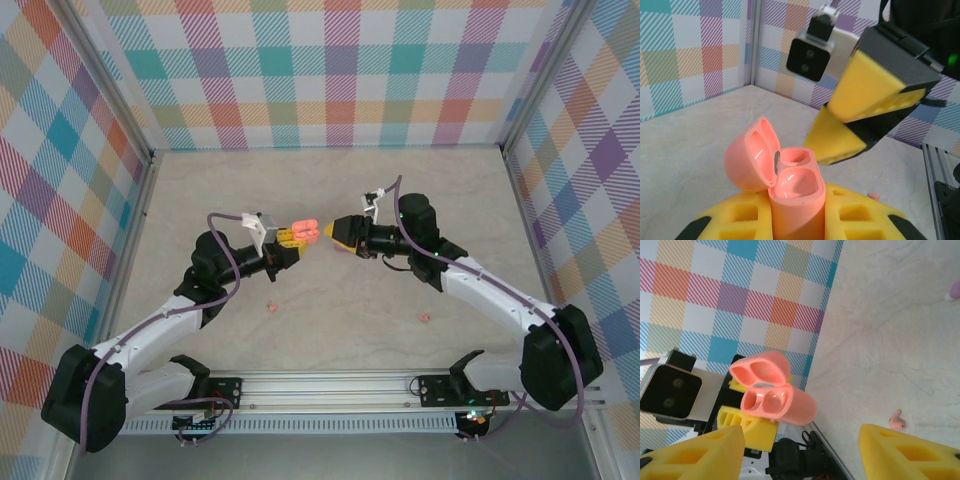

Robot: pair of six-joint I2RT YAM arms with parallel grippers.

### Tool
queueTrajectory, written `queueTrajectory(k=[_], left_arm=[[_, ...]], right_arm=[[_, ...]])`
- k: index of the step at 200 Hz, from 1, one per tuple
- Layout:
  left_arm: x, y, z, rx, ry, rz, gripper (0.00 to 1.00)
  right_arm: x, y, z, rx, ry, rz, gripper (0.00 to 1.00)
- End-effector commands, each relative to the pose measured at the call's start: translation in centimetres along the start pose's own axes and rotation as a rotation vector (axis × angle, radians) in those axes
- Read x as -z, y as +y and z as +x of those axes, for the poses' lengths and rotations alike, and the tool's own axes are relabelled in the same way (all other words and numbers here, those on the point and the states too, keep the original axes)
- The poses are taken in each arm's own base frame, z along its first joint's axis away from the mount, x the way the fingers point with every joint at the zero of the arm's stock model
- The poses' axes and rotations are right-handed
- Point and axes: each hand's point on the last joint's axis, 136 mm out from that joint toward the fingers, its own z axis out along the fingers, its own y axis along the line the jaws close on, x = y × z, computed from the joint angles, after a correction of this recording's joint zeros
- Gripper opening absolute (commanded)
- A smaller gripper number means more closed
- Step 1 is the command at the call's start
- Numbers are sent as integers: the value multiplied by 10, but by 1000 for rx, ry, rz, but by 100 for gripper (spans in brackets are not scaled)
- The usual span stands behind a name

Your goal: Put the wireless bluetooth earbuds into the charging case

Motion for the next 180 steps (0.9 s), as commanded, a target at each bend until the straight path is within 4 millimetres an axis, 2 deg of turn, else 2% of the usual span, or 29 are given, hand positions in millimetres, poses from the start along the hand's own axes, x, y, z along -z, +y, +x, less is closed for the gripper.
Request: queueTrajectory(k=[1, 31, 103, 154, 180], left_arm=[[-4, -7, -17, -29, -57, 32, 0], [-10, -13, -21, -46, -73, 53, 0], [-18, -9, -25, -63, -105, 46, 0], [-18, -13, -26, -72, -107, 66, 0], [-13, -9, -23, -84, -92, 23, 0]], right_arm=[[-3, 21, -8, -19, 2, -91, 62], [-9, 17, -9, -44, 16, -80, 61], [-21, 7, -5, -105, 55, -86, 57], [-24, 13, -6, -116, 69, -120, 51], [-22, 14, -4, -115, 72, -117, 54]])
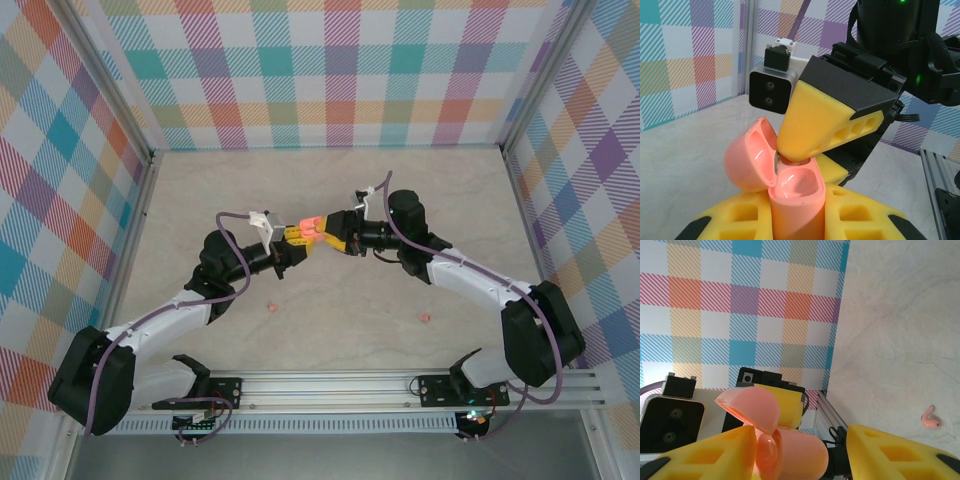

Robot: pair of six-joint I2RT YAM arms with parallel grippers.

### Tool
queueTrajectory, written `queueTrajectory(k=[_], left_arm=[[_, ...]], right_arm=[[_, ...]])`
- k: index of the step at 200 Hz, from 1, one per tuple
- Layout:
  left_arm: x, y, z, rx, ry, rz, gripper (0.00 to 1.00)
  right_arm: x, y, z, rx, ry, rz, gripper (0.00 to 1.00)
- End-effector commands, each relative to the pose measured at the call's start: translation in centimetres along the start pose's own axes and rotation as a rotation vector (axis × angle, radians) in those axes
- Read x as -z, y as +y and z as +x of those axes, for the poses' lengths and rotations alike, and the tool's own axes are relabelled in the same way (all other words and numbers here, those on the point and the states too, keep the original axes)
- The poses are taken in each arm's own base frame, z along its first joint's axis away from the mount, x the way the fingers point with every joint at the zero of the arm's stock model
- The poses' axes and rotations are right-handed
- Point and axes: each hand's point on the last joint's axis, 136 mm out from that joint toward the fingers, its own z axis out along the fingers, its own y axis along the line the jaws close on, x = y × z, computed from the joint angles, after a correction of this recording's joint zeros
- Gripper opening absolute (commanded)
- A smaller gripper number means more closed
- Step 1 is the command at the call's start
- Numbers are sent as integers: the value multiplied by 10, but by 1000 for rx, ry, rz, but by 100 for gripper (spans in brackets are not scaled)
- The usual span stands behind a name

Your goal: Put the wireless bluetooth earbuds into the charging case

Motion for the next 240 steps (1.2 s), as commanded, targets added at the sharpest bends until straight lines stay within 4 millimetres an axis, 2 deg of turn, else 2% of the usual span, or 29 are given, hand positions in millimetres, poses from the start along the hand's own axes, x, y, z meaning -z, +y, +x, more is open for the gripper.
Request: queueTrajectory(k=[1, 29, 63, 82, 100, 126, 156, 179, 215, 240], left_arm=[[3, -6, -22, -71, -55, -9, 0], [17, 8, -14, -95, 18, -137, 0], [40, 8, -9, -99, 38, -218, 0], [51, 9, -5, -83, 56, -263, 0], [61, 10, -4, -77, 77, -303, 0], [78, 14, -5, -80, 91, -380, 0], [97, 16, -14, -74, 59, -465, 0], [109, 19, -20, -66, 47, -520, 0], [132, 32, -22, -26, 36, -662, 0], [145, 37, -27, 5, -7, -730, 0]], right_arm=[[-1, 17, 2, 27, 18, -42, 54], [14, 11, 4, 59, -41, 48, 56], [45, -3, -1, 160, -177, 224, 55], [56, -18, 0, 167, -207, 305, 54], [53, -44, 9, 140, -169, 362, 52], [30, -81, 31, 151, -50, 434, 44], [-11, -110, 64, 281, 137, 501, 39], [-39, -128, 89, 405, 258, 473, 37], [-77, -145, 130, 607, 474, 469, 36], [-96, -148, 147, 748, 546, 490, 35]])
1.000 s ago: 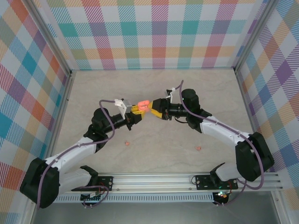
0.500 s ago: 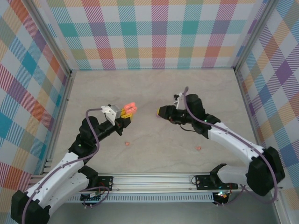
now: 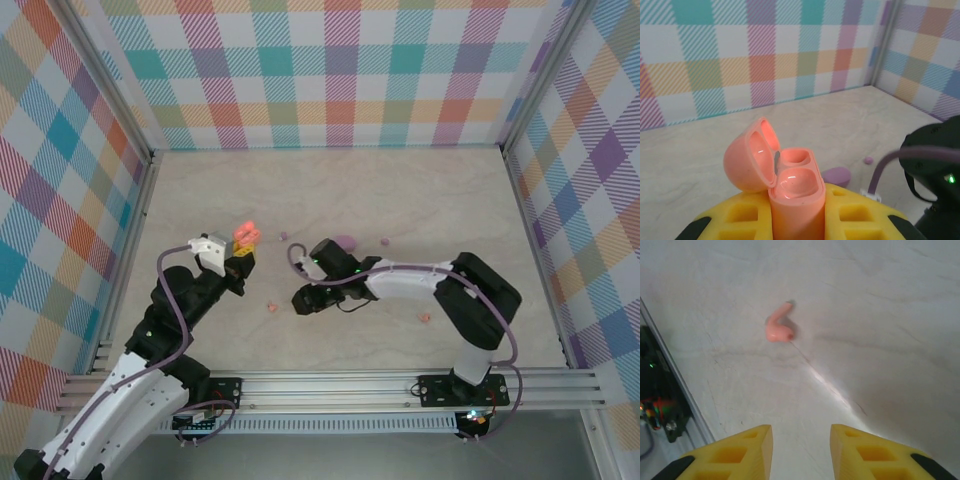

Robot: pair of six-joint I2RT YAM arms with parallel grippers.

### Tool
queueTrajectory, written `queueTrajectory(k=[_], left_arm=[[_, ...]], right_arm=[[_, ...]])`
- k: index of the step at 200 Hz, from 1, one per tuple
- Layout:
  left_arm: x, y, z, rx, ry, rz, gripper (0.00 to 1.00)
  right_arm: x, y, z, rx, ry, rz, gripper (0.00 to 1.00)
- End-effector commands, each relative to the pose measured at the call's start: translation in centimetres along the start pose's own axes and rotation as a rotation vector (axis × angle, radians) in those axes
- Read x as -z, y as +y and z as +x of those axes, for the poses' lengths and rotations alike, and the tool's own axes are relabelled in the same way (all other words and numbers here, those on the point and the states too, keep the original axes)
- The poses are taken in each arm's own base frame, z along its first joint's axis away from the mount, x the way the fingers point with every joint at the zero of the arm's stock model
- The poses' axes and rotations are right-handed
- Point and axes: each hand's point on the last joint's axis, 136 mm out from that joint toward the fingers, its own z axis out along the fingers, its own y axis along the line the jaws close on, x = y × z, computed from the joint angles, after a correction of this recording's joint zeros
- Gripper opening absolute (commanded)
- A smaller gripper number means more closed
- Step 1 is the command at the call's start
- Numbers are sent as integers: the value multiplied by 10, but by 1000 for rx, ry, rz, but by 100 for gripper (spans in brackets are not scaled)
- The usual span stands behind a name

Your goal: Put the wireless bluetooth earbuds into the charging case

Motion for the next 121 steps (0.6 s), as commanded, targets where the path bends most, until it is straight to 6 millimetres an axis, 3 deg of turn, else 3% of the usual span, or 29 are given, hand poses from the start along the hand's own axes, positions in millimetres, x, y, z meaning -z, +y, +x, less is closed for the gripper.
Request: queueTrajectory(k=[1, 22, 60, 121], left_arm=[[10, 17, -6, 55, -25, -103, 0], [17, 27, -8, 90, -37, -164, 0], [22, 28, -11, 76, -21, -172, 0], [29, 34, -10, 46, -1, -206, 0]], right_arm=[[-12, 21, -3, 238, 18, 17, 35], [-22, 27, -12, 322, -2, 55, 35], [-31, 15, -34, 367, -21, 256, 38], [-59, 29, -24, 410, 40, 171, 33]])
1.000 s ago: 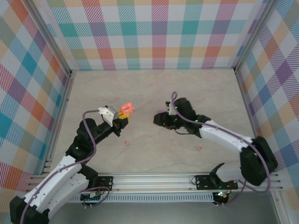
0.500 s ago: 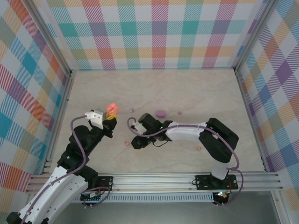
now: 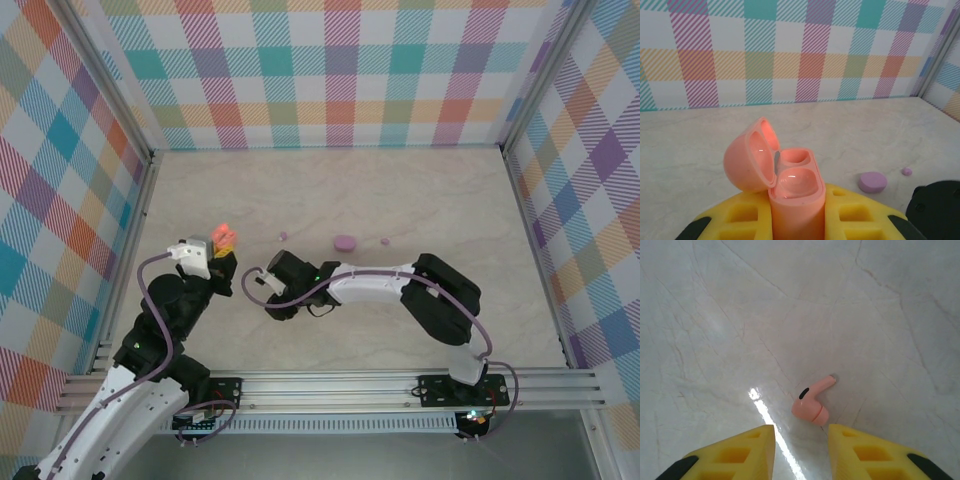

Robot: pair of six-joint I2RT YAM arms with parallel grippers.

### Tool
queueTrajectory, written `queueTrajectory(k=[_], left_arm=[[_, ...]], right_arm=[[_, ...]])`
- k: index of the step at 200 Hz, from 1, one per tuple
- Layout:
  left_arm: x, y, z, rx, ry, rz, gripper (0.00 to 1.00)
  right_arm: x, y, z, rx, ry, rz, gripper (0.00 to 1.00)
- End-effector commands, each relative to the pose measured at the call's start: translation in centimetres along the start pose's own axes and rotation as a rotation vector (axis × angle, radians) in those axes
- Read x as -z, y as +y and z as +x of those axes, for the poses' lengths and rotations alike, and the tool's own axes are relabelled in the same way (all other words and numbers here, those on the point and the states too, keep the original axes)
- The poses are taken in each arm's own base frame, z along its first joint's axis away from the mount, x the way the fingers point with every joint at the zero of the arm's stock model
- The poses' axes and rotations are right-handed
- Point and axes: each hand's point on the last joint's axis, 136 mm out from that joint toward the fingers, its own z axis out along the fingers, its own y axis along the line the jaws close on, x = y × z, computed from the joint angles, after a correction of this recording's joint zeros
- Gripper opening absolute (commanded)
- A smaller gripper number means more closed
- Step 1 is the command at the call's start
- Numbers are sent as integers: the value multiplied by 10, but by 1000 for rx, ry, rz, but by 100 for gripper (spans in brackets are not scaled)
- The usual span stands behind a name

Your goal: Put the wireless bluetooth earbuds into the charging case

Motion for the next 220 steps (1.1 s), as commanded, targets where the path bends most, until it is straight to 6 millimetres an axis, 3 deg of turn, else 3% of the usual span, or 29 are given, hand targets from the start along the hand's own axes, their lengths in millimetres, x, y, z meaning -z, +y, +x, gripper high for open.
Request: queueTrajectory(k=[1, 72, 120, 220], left_arm=[[7, 1, -11, -14, -17, -9, 0], [3, 1, 4, -12, 28, -6, 0], [3, 1, 7, -23, 37, -7, 0], [0, -4, 11, -5, 52, 21, 0]], right_arm=[[-9, 11, -3, 45, 24, -45, 33], [-27, 8, -3, 56, 68, -32, 37], [-30, -3, -4, 12, 74, 8, 30], [9, -74, 6, -178, 49, 98, 33]])
